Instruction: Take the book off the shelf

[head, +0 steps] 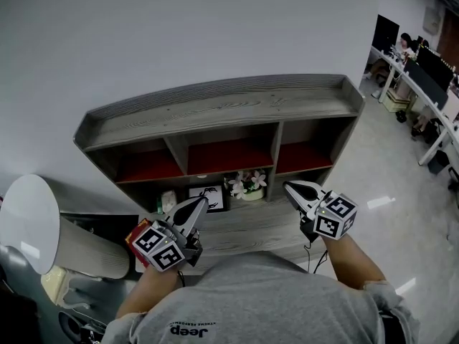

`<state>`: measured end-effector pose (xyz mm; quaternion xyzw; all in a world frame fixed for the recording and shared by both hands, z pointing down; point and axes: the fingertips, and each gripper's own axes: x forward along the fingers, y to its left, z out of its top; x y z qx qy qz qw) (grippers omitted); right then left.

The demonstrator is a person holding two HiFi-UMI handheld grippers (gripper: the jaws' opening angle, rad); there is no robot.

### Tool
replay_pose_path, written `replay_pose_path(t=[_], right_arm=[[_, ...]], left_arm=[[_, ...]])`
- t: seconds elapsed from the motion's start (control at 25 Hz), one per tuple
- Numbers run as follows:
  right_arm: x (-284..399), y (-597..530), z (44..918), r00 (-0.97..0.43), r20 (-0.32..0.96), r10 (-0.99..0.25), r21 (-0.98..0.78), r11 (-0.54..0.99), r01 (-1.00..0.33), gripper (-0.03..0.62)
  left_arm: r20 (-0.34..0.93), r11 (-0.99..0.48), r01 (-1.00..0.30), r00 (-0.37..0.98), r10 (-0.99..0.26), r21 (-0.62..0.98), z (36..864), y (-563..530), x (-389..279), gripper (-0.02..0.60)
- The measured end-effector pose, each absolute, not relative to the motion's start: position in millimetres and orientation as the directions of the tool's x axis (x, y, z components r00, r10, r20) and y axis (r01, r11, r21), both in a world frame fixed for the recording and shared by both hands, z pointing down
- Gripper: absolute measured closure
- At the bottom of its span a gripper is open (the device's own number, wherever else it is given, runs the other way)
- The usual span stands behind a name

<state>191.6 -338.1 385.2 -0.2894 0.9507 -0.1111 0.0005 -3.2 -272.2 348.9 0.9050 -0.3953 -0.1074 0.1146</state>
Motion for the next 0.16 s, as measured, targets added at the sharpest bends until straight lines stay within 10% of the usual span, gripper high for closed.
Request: replay_pose_path(t=[0.16], right_arm=[[187.8,-339.8,384.9,-0.834,0.063,-0.548,-0.209,0.810,-0.548,0.603]], left_arm=[[-0.103,-0.659,-0.692,0.663,-0.742,0.293,349.0,-273.3,-6.7,0.554]])
